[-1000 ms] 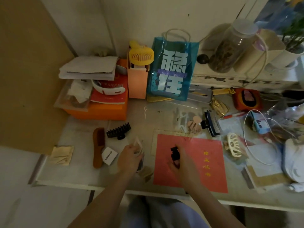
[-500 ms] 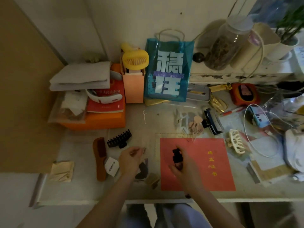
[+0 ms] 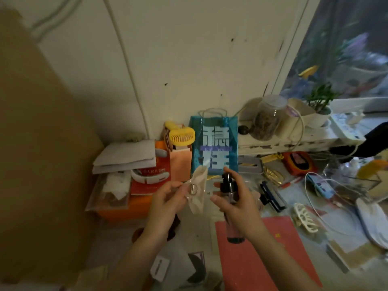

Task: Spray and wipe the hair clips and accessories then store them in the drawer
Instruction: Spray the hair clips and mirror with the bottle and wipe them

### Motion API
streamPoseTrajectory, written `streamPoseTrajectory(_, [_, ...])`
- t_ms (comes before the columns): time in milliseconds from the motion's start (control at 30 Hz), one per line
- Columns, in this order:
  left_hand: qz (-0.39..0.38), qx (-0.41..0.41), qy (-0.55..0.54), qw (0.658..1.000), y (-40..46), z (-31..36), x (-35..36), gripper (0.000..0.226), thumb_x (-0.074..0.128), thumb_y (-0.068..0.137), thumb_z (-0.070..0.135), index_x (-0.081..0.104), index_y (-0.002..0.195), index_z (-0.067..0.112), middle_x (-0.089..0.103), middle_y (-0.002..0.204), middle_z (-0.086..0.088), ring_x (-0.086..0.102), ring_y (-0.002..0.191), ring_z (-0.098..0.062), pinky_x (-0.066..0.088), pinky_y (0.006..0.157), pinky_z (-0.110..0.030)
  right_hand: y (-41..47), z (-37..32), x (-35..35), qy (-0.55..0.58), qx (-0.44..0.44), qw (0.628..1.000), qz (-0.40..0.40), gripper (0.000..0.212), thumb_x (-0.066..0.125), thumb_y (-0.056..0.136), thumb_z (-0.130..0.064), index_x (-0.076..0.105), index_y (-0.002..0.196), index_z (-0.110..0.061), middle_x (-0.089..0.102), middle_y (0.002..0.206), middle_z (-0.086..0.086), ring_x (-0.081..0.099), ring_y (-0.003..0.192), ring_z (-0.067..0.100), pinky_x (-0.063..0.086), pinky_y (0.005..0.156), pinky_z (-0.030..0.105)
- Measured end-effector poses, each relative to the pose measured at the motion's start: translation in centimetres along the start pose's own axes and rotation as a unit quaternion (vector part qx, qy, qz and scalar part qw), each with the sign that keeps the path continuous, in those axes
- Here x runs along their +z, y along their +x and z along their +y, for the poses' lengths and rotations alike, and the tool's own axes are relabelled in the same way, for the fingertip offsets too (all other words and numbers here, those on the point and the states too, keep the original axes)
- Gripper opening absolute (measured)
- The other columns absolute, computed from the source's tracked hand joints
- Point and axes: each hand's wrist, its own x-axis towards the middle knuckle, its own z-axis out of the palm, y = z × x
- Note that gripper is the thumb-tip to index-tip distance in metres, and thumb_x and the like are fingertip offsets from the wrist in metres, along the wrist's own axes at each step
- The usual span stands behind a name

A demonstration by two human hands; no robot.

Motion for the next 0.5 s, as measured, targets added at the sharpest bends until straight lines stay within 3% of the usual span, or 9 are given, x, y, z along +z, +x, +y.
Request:
streamPoseTrajectory(133, [-0.029,0.033,-0.005,0.999,-0.3,3.4,-0.1,0.009,0.06,0.088,0.019,0.066,0.091,0.014,0.072,0.091,0.003,0.069,0.087,-0.011,0.055,0.076,-0.026,0.2,-3.6,0.0,0.054,-0.039,0.998,0.018,0.064,0.074,0.076,-0.011,0.043,0.124,-0.038,0.061,0.1,-0.032,0.062,0.095,-0.002,0.056,0.077,0.026])
streamPoseTrajectory(300, [-0.062,0.072,-0.032,0.995,-0.3,7.1,0.2,0.011,0.059,0.087,0.017,0.067,0.093,0.012,0.073,0.094,0.003,0.07,0.087,-0.011,0.058,0.074,-0.027,0.2,-6.5,-0.2,0.139,-0.057,0.987,0.053,0.058,0.075,0.072,-0.006,0.053,0.122,-0.027,0.066,0.108,-0.004,0.066,0.098,0.016,0.057,0.078,0.035])
streamPoseTrajectory(400, [-0.085,0.083,-0.045,0.992,0.1,9.2,0.2,0.02,0.061,0.081,0.025,0.067,0.095,0.011,0.073,0.092,0.0,0.07,0.085,-0.015,0.058,0.069,-0.028,0.4,-8.5,-0.9,0.156,-0.076,0.982,0.075,0.056,0.074,0.07,-0.005,0.056,0.119,-0.024,0.068,0.105,-0.001,0.067,0.094,0.015,0.057,0.074,0.029])
streamPoseTrajectory(500, [-0.089,0.11,-0.04,0.989,0.5,11.6,0.3,0.026,0.061,0.078,0.032,0.067,0.096,0.014,0.073,0.096,-0.004,0.07,0.091,-0.021,0.056,0.084,-0.042,0.9,-11.2,-1.7,0.178,-0.092,0.976,0.081,0.059,0.076,0.061,-0.016,0.058,0.115,-0.029,0.07,0.104,-0.004,0.067,0.094,0.011,0.056,0.07,0.024])
